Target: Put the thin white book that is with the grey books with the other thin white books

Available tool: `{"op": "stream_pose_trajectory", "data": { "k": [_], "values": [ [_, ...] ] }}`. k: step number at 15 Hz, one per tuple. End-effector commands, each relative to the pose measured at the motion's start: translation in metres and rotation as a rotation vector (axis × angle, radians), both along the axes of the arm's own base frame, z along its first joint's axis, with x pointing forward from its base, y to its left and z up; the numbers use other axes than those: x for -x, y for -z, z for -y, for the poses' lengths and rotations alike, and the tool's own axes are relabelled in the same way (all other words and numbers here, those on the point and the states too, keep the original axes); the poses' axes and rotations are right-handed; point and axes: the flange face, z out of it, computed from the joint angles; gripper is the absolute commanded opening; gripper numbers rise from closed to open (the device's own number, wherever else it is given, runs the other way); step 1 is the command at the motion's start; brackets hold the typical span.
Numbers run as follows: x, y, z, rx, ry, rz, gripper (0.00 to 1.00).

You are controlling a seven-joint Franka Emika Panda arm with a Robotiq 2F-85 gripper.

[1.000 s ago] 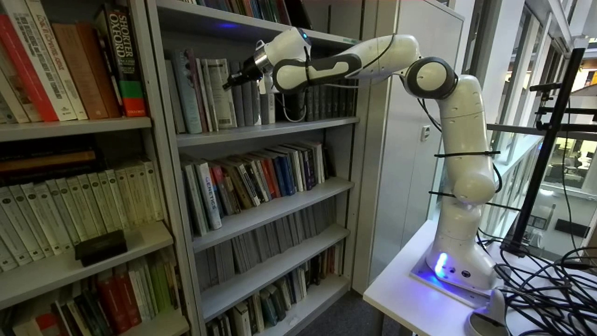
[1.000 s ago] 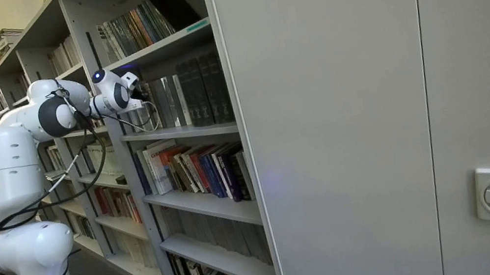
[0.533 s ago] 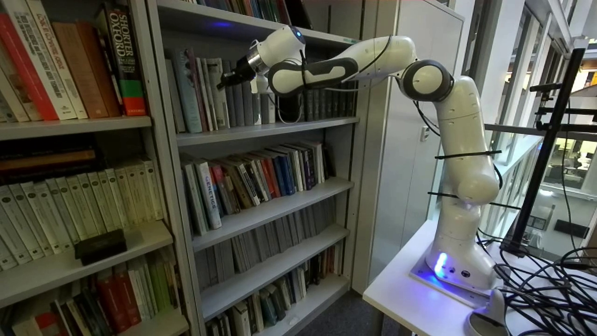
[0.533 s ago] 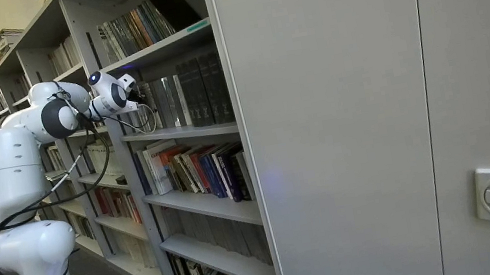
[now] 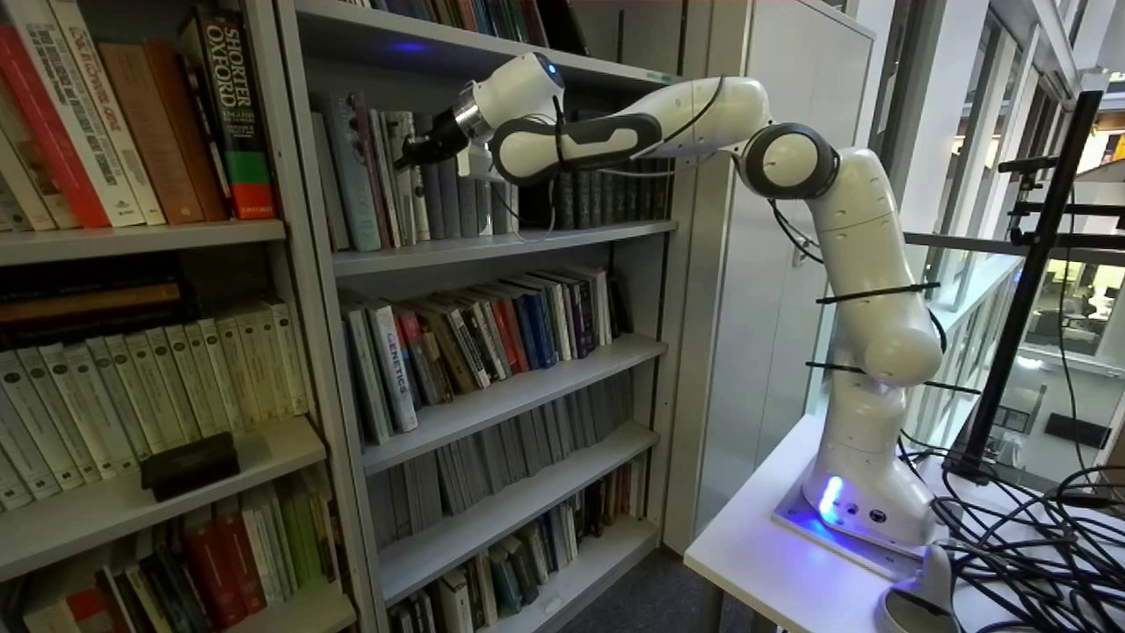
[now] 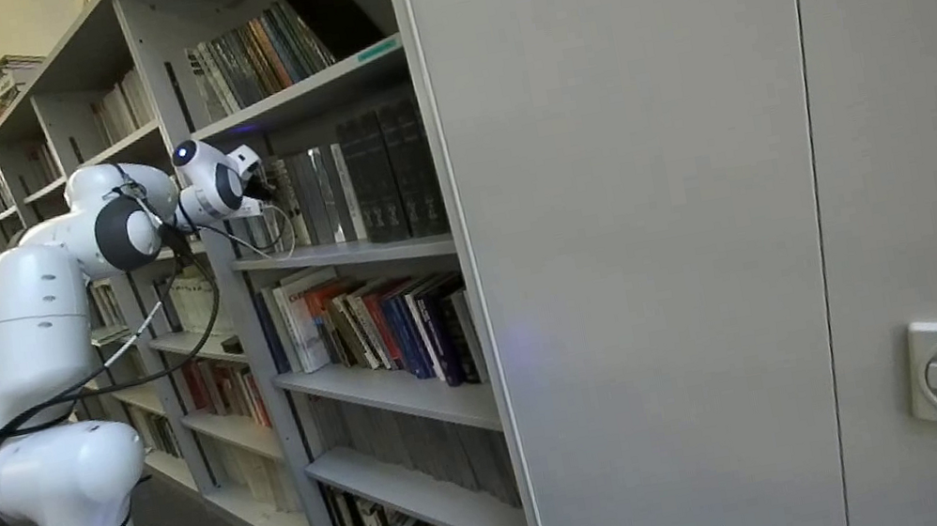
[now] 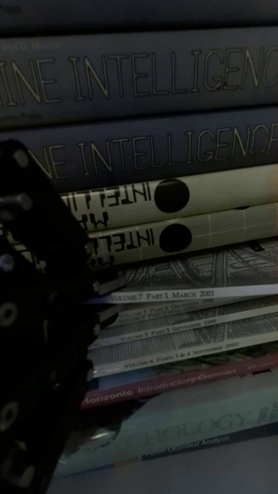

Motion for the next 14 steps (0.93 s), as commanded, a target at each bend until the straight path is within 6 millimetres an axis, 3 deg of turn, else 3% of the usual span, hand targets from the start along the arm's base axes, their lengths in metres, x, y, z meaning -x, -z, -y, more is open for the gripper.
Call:
{"op": "stream_pose_trajectory", "data": {
  "k": [1, 10, 11, 12, 14],
  "values": [
    [-0.021, 0.015, 0.0, -0.042, 0.026, -0.045, 0.02],
    [-0.031, 0.025, 0.002, 0.002, 0.038, -0.037, 0.02],
    [-0.031, 0.026, 0.002, 0.007, 0.035, -0.035, 0.06],
    [-0.031, 0.026, 0.003, 0.011, 0.034, -0.036, 0.33],
    [-0.034, 0.03, 0.006, 0.018, 0.039, -0.047, 0.4]
  ]
}}
